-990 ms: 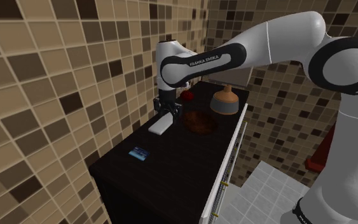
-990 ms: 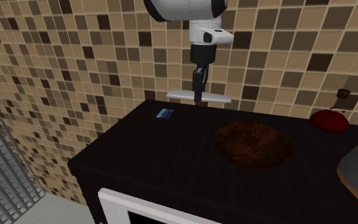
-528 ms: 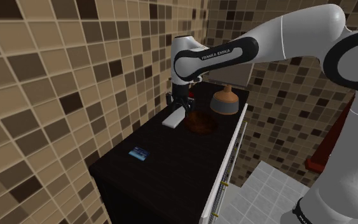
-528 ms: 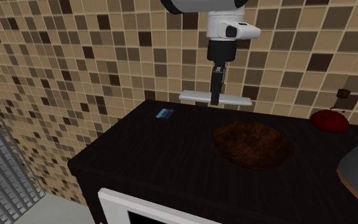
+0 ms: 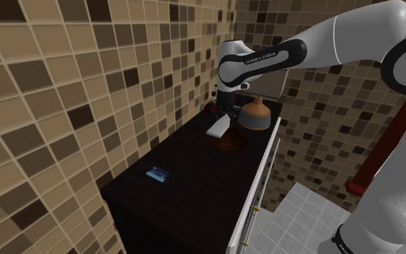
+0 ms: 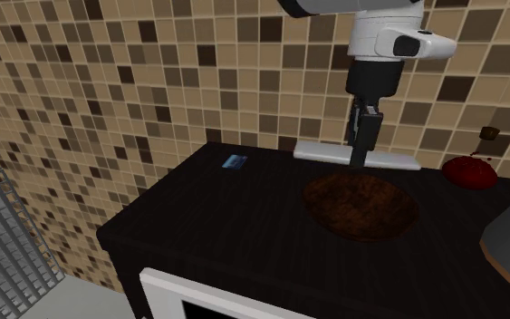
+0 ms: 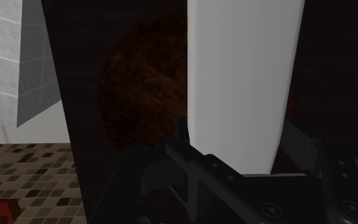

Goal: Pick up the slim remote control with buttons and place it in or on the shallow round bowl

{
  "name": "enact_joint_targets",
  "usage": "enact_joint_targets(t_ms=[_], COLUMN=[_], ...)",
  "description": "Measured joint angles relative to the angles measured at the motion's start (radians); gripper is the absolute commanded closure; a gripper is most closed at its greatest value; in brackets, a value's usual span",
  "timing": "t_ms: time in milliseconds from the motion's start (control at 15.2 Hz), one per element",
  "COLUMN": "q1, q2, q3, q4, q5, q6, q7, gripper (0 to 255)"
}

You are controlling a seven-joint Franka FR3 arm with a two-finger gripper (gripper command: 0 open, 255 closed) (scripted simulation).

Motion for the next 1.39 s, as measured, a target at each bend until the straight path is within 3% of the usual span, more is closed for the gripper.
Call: enact_joint_targets(t_ms=[264, 990, 1386], q1=[-0.024, -0.023, -0.023], q2=[-0.015, 0.047, 0.047], q3=[-0.020, -0.022, -0.023], q4=[-0.044, -0.119, -0.129], q5=[0.005, -0.011, -0.011], q6=[0.030, 0.164, 0.176], q7=[-0.046, -0.040, -0.039], gripper=[255, 255, 255])
